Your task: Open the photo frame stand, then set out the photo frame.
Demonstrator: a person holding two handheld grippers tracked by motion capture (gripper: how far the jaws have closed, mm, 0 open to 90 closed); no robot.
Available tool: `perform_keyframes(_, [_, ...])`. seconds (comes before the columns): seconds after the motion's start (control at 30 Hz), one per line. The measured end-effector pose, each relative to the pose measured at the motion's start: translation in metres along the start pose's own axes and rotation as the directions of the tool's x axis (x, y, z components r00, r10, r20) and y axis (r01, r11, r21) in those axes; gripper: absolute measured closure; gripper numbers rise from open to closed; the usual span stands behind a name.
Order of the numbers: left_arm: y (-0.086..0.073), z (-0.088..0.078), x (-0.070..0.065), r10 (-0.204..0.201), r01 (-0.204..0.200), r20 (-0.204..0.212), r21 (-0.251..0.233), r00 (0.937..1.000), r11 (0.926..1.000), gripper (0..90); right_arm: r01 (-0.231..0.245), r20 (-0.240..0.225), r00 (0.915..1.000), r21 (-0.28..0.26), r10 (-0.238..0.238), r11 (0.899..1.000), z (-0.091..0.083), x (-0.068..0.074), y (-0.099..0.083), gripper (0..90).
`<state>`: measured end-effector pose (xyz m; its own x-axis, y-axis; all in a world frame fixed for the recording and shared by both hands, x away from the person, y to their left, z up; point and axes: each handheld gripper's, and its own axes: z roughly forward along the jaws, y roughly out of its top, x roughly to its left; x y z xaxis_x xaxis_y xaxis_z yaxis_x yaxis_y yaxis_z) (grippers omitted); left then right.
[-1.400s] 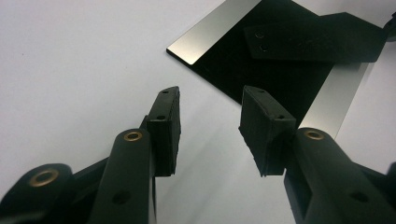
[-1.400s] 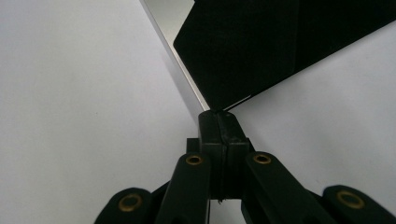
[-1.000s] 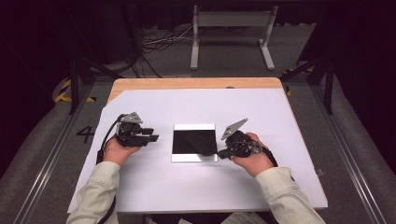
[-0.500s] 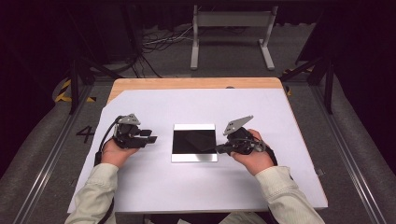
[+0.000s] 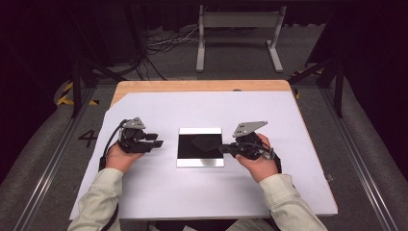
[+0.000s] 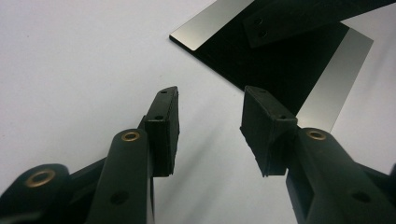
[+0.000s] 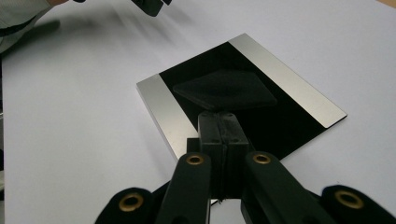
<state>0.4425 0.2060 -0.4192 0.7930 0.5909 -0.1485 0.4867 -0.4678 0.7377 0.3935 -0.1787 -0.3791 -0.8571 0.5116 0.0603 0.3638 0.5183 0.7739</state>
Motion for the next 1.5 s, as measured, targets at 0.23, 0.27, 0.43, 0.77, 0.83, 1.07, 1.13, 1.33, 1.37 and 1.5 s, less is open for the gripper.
perform_keyframes(0.23, [0.001,0.002,0.001,0.005,-0.005,0.006,0.005,1.0,1.0,56.9,-0.007,0.004,1.0,-0.011,0.007,1.0,0.0,0.0,-0.002,90.0])
perform_keyframes(0.27, [0.001,0.003,0.001,0.003,-0.003,0.007,0.004,1.0,1.0,56.9,-0.005,0.005,1.0,-0.008,0.005,1.0,0.0,0.0,-0.002,90.0])
perform_keyframes(0.43, [0.001,0.004,0.001,0.002,-0.002,0.008,0.005,1.0,1.0,56.9,-0.004,0.006,1.0,0.007,0.004,1.0,-0.002,-0.001,-0.002,89.9])
perform_keyframes(0.77, [0.001,0.005,0.0,0.003,-0.003,0.006,0.016,1.0,0.9999,56.7,-0.046,0.023,0.9987,0.014,0.046,0.999,-0.017,-0.008,0.002,89.7])
perform_keyframes(0.83, [0.001,0.005,0.0,0.003,-0.003,0.005,0.016,1.0,0.9999,56.7,-0.065,0.027,0.9976,0.021,0.064,0.998,-0.019,-0.01,0.003,89.2])
perform_keyframes(1.07, [0.001,0.005,0.0,-0.002,0.001,0.006,0.013,1.0,0.9999,56.6,-0.131,0.037,0.991,0.06,0.129,0.99,-0.025,-0.022,0.009,82.3])
perform_keyframes(1.13, [0.001,0.005,0.0,0.001,-0.001,0.006,0.013,1.0,0.9999,56.6,-0.141,0.047,0.9893,0.066,0.138,0.988,-0.027,-0.025,0.012,81.2])
perform_keyframes(1.33, [0.002,0.006,0.0,0.002,-0.002,0.005,0.013,1.0,0.9999,56.5,-0.171,0.054,0.9846,0.093,0.166,0.981,-0.028,-0.032,0.016,78.4])
perform_keyframes(1.37, [0.002,0.006,0.001,0.002,-0.002,0.007,0.017,1.0,0.9999,56.5,-0.175,0.055,0.984,0.1,0.17,0.98,-0.028,-0.033,0.016,78.3])
perform_keyframes(1.5, [0.002,0.007,0.0,0.002,-0.003,0.007,0.017,1.0,0.9999,56.5,-0.187,0.062,0.9816,0.113,0.18,0.976,-0.029,-0.037,0.019,77.6])
